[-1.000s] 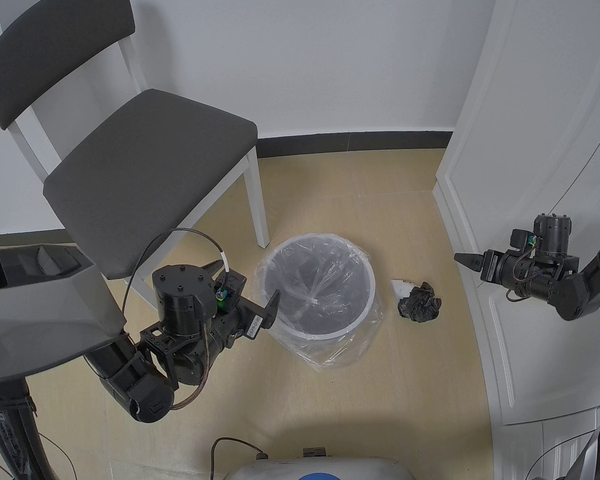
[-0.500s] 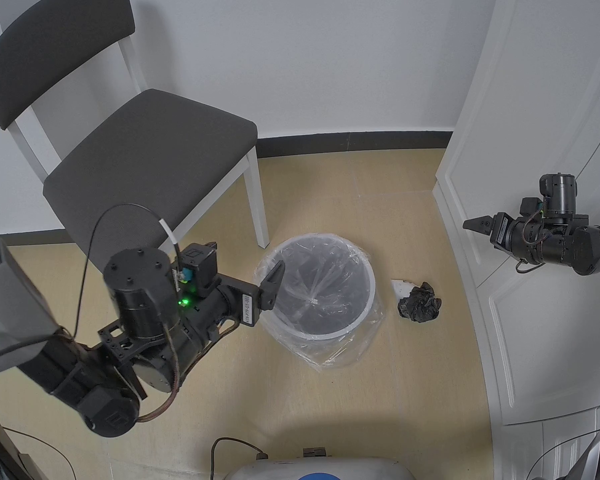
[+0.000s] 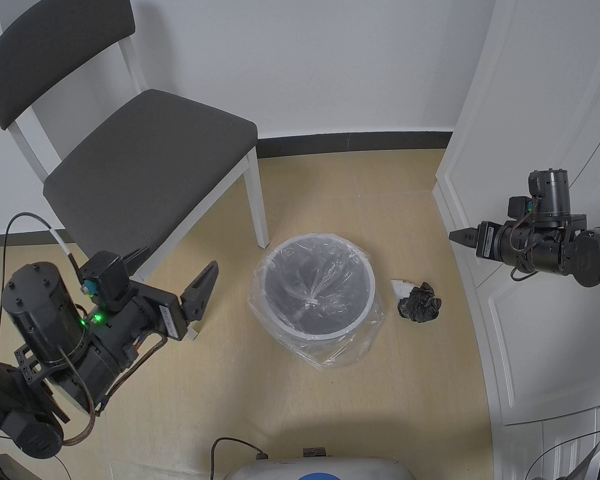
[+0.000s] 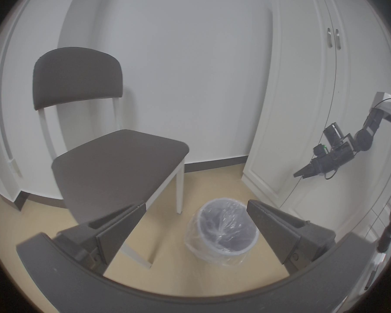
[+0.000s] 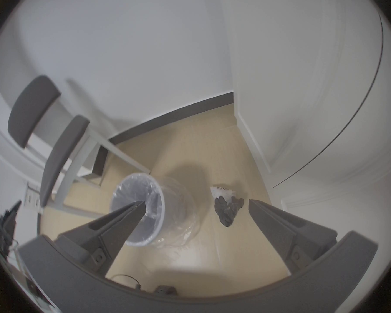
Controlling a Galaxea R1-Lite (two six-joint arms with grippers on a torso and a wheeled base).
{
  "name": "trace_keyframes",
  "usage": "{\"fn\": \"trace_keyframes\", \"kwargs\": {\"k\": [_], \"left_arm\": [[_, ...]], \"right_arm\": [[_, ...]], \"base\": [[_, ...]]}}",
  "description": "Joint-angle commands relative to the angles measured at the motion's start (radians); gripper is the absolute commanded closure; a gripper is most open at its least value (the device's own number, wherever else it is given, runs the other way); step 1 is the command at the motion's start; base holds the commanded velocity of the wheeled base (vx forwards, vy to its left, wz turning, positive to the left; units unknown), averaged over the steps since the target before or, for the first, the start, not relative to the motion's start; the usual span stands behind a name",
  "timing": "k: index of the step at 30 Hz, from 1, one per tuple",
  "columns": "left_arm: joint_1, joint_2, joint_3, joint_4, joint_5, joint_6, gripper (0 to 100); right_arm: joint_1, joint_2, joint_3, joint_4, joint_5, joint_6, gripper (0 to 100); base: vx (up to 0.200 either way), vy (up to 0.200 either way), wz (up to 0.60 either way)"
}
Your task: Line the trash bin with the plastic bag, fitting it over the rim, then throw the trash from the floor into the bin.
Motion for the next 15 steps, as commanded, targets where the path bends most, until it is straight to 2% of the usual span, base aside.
{"fn": "trace_keyframes", "kwargs": {"k": [1,4,9,15], "left_arm": [[0.042,-0.060,0.068,-0.001,0.007,0.000,0],[0.051,-0.059,0.089,-0.007,0.004,-0.009,0],[0.073,-0.050,0.080,-0.012,-0.001,-0.012,0],[0.076,-0.086,0.083,-0.016,0.004,-0.009,0]], "right_arm": [[0.024,-0.014,0.053,-0.006,-0.009,-0.055,0],[0.024,0.000,0.066,-0.006,-0.035,-0.099,0],[0.021,0.069,0.053,-0.024,-0.064,-0.102,0],[-0.014,0.193,0.005,-0.090,-0.064,-0.098,0]], "base": [[0.000,0.000,0.00],[0.000,0.000,0.00],[0.000,0.000,0.00],[0.000,0.000,0.00]]}}
